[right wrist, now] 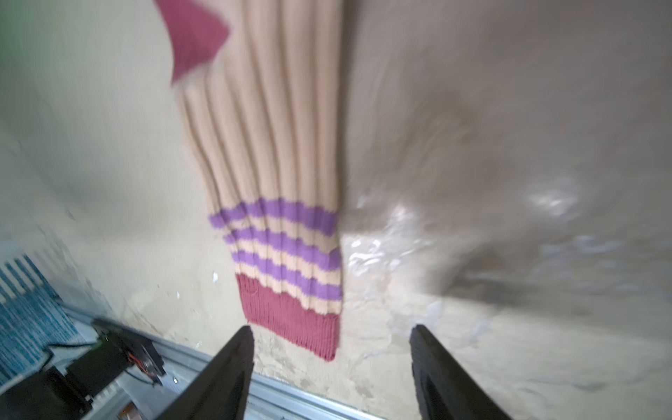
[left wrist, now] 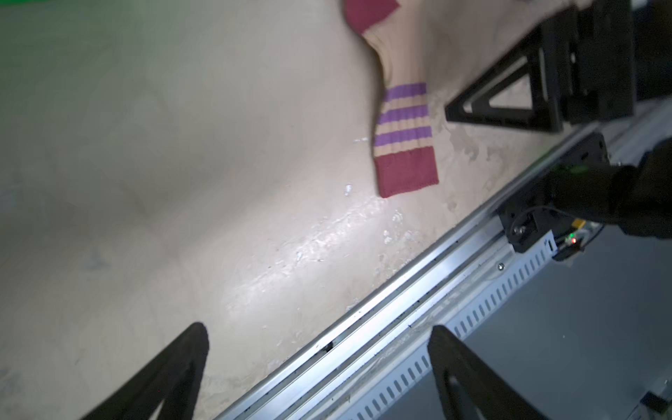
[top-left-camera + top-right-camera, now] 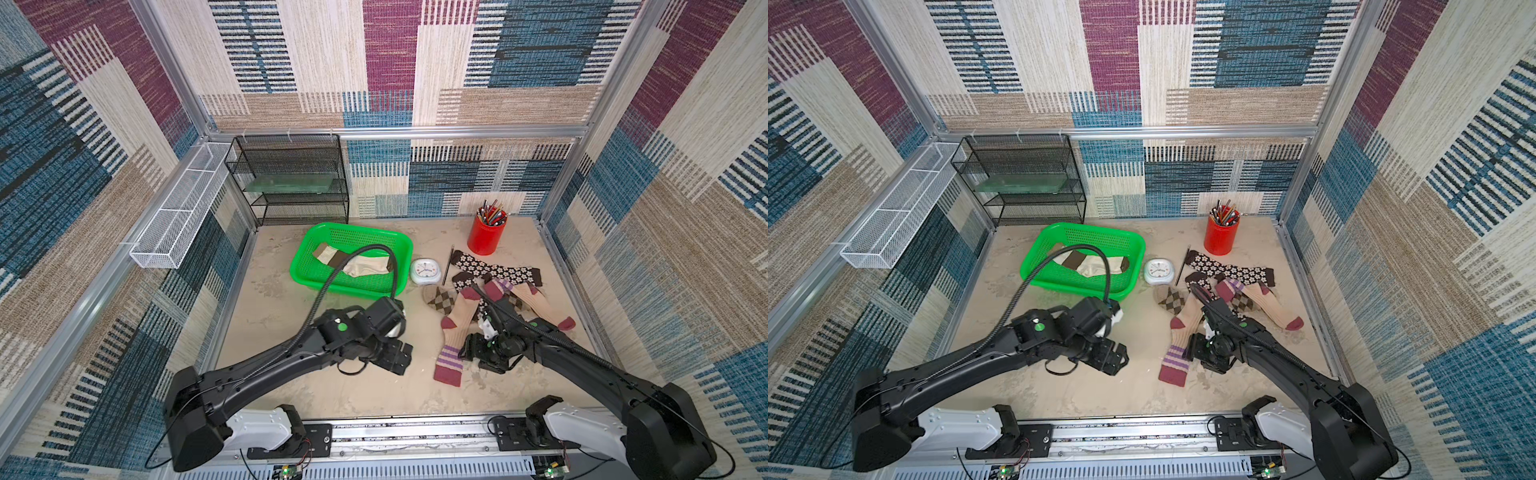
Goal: Place the socks together as a pair
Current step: Pick up the sock at the center of the board.
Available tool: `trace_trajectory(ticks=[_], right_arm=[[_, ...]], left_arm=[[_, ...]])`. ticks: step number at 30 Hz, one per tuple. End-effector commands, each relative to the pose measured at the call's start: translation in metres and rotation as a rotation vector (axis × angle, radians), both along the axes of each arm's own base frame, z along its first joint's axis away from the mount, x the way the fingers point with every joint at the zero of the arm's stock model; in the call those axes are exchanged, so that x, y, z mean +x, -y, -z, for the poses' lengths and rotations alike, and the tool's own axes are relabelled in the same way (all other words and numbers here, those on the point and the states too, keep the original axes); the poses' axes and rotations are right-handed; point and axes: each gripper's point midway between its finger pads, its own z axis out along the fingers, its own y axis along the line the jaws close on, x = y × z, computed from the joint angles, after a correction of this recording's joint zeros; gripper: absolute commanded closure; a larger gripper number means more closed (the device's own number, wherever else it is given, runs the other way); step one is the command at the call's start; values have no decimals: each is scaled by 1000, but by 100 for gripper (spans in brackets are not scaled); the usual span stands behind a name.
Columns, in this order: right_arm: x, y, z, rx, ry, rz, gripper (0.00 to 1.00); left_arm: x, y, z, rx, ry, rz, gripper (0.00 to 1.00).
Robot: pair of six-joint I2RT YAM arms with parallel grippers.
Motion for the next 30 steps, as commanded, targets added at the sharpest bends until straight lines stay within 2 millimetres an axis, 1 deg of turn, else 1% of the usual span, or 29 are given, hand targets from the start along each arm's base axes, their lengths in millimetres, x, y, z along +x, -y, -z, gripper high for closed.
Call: trace_trajectory(ticks=[1,4,7,9,10,11,13,15,16,18,20,23,27,30], right_arm=[[17,21,-1,-9,30,19,19],[34,32,-1,39,12,34,12],[53,42,-10,80,36,60,9],[65,52,-19,120,64,104,7],[71,60,-25,132,82,127,0],[74,65,-30,140,94,138,2],[78,73,-38,161,115,155,2],[77,73,-41,176,121,146,2],[76,74,-42,175,120,143,2],[71,75,-39,177,115,141,2],[66,76,-36,190,115,149,2],[62,76,-35,210,119,165,2],[64,76,-38,223,126,166,2],[68,76,-42,228,138,164,2]], left_arm=[[-8,48,3,-35,89,206,9],[-18,86,10,-33,130,373,12],[-33,124,19,-18,159,549,16],[-42,142,34,22,150,638,20],[-47,148,43,42,127,679,23],[-50,151,54,70,112,709,25],[-51,151,75,132,92,751,25],[-45,149,88,177,111,765,26],[-39,147,93,203,123,761,26],[-30,146,95,220,136,748,28],[-25,147,99,227,153,747,30],[-26,146,114,255,130,767,33],[-31,144,132,265,88,770,42],[-31,140,142,287,78,766,43]])
